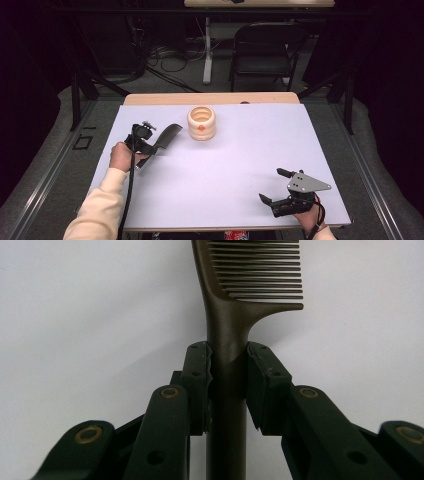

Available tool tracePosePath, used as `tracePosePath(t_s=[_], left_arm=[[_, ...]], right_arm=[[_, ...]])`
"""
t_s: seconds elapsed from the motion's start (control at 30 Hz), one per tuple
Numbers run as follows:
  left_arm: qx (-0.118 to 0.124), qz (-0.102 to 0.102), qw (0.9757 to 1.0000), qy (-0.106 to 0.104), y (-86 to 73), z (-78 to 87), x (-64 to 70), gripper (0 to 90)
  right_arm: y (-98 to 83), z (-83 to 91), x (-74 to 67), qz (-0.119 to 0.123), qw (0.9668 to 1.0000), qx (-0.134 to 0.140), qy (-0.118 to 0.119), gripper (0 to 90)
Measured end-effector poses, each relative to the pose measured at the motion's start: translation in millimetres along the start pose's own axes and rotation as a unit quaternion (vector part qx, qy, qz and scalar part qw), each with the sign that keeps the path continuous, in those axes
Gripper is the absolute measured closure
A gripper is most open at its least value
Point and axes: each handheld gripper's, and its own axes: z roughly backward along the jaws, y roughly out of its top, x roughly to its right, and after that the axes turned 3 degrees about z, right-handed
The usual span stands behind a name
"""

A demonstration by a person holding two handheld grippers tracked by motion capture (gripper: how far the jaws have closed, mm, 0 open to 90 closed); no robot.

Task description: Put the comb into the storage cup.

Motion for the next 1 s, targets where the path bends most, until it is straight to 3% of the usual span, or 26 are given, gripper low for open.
tracePosePath(t_s=[0.27,0.57,1.0], left_arm=[[0.02,0.007,0.9997,-0.009,-5.5,1.7,-2.8,72.2],[0.062,0.019,0.9978,-0.012,-14.3,5.2,-2.5,72.3],[0.088,0.025,0.9956,-0.02,-21.0,3.7,-3.0,72.2]], right_arm=[[0.0,-0.2,-0.1,-0.001,1.0,-0.001,0.0,0.0],[0.0,-0.1,-0.1,0.0,1.0,-0.003,-0.001,0.0],[-0.1,0.4,-0.1,0.0,1.0,-0.002,-0.002,0.0]])
